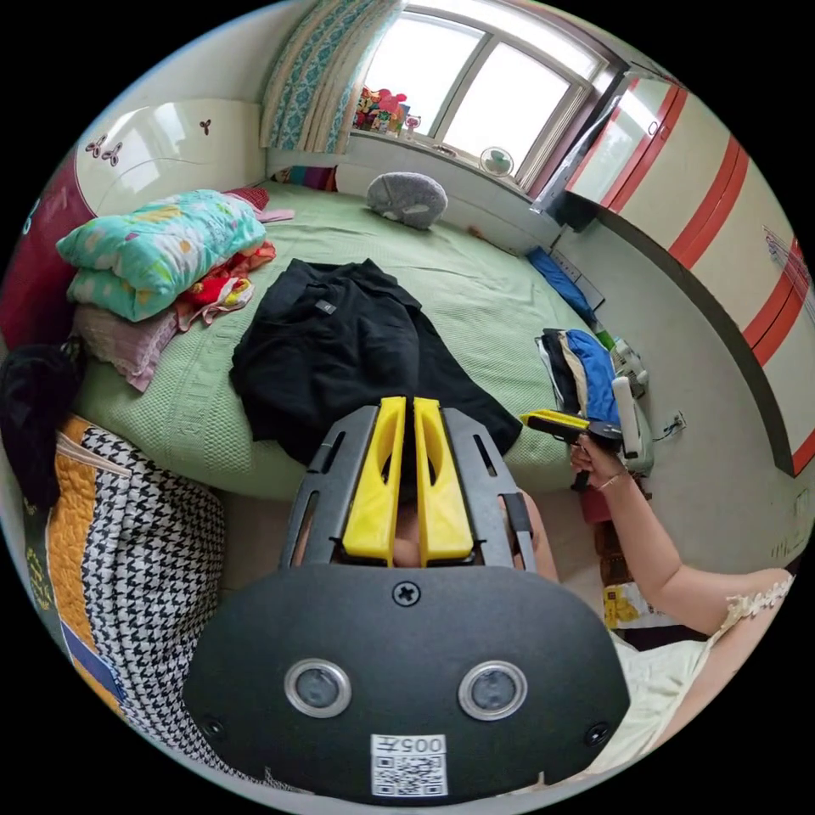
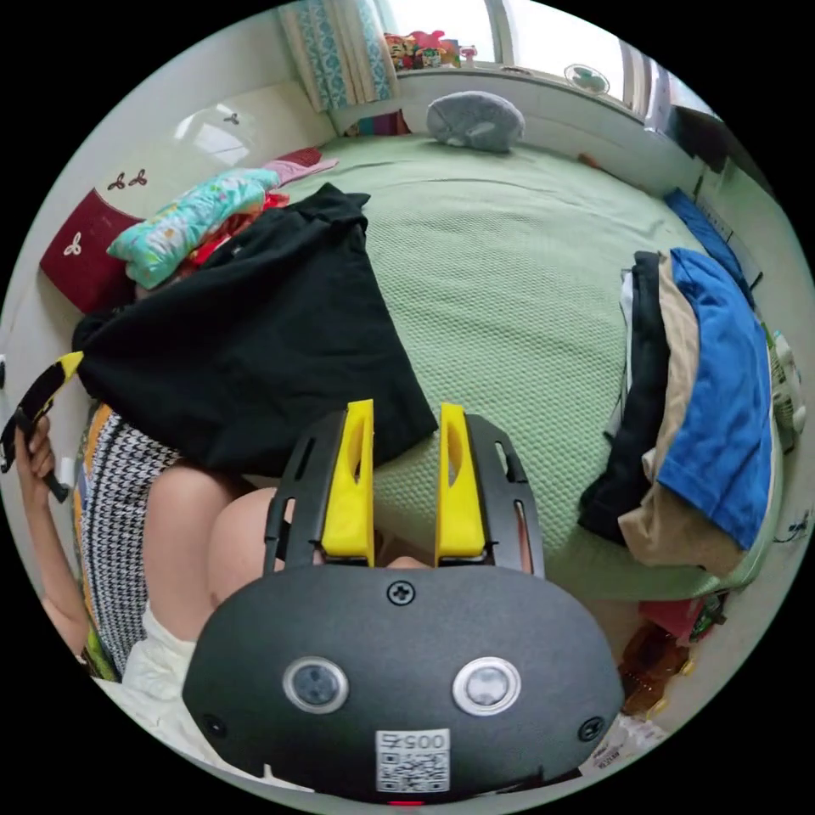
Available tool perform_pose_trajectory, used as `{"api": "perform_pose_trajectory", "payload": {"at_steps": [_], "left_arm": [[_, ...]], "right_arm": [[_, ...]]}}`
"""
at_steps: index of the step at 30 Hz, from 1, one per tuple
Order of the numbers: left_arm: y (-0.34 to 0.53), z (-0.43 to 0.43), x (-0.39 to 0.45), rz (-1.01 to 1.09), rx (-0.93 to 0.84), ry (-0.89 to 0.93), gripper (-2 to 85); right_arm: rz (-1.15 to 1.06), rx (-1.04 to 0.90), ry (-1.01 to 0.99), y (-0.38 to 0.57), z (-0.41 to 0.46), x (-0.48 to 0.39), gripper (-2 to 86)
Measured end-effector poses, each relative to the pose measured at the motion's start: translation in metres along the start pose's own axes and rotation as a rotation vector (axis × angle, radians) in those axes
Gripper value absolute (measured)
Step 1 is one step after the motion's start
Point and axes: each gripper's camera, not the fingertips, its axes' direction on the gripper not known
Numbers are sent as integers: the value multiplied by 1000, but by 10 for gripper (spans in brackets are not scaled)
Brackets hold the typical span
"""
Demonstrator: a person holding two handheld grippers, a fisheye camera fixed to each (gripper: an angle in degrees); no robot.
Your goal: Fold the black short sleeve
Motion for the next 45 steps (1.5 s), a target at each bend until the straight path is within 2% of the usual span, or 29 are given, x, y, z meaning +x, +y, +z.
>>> {"api": "perform_pose_trajectory", "payload": {"at_steps": [5, 7, 11, 14, 19, 23, 28, 31, 35, 41, 45], "left_arm": [[11, -2, -6, -22, -6, 12, 20], [14, -2, -7, -25, -6, 11, 19], [16, -5, -6, -17, -6, 2, 17], [13, -11, -4, -9, -2, -4, 17], [6, -32, 9, 13, 24, -16, 19], [5, -45, 17, 30, 47, 27, 20], [2, -45, 18, 41, 12, 83, 30], [2, -35, 13, 51, -1, 53, 41], [-2, -27, -3, 2, -1, 41, 50], [-19, 14, -39, -69, -33, -94, 89], [-27, 73, -74, -93, -75, -41, 152]], "right_arm": [[-38, -126, 64, -20, 37, -11, 68], [-95, -81, 79, -16, 35, -18, 29], [-91, -29, -37, -12, 15, -14, -11], [-31, 52, -117, -11, -17, 1, -16], [-100, 158, -67, -2, -100, 13, -16], [-156, 164, -6, 21, -150, 18, -16], [-115, 106, -54, 51, -185, 35, -13], [-95, 33, -77, 51, -173, 40, 4], [-36, 73, -52, 33, -157, 44, 31], [-143, 116, -132, -37, -114, 8, 87], [-167, 121, -153, -104, -54, -21, 138]]}}
